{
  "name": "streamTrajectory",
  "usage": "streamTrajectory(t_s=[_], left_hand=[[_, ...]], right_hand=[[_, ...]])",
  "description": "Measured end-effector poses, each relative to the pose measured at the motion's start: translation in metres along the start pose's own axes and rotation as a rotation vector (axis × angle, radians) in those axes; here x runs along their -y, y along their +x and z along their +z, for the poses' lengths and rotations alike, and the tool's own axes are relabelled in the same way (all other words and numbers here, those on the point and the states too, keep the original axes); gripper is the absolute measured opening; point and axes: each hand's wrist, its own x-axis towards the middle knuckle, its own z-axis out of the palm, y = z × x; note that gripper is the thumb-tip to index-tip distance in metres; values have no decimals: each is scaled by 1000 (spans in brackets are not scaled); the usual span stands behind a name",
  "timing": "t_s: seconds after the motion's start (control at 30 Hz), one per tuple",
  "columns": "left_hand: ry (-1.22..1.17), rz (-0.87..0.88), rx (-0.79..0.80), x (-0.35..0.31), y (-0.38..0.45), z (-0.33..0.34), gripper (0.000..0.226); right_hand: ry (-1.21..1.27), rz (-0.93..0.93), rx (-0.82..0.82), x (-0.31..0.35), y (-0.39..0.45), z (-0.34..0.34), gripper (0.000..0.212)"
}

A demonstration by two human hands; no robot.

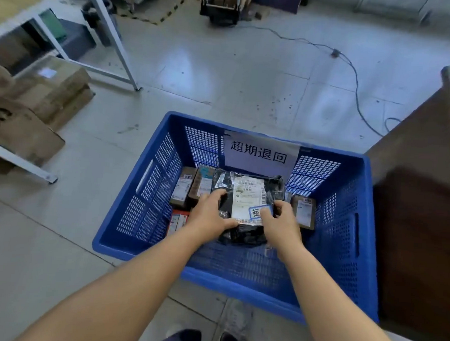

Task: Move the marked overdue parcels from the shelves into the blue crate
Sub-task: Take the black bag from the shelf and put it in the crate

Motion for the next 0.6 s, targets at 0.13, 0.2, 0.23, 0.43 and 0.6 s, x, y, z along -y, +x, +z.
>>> streamTrajectory(t_s=[0.13, 0.2, 0.23, 0.43, 0.6], left_hand=[[34, -93, 61, 30, 39, 32, 90], [39, -123, 106, 48, 59, 49, 92], [41, -133, 128, 58, 67, 57, 92], [131, -150, 206, 122, 123, 104, 93], [206, -159, 270, 177, 170, 145, 95]], right_hand=[[-3, 116, 38, -31, 46, 27, 66], [-28, 186, 57, -48, 68, 43, 73], [-42, 217, 65, -56, 78, 52, 73], [-100, 339, 81, -115, 130, 111, 74], [-98, 421, 67, -166, 172, 161, 77]])
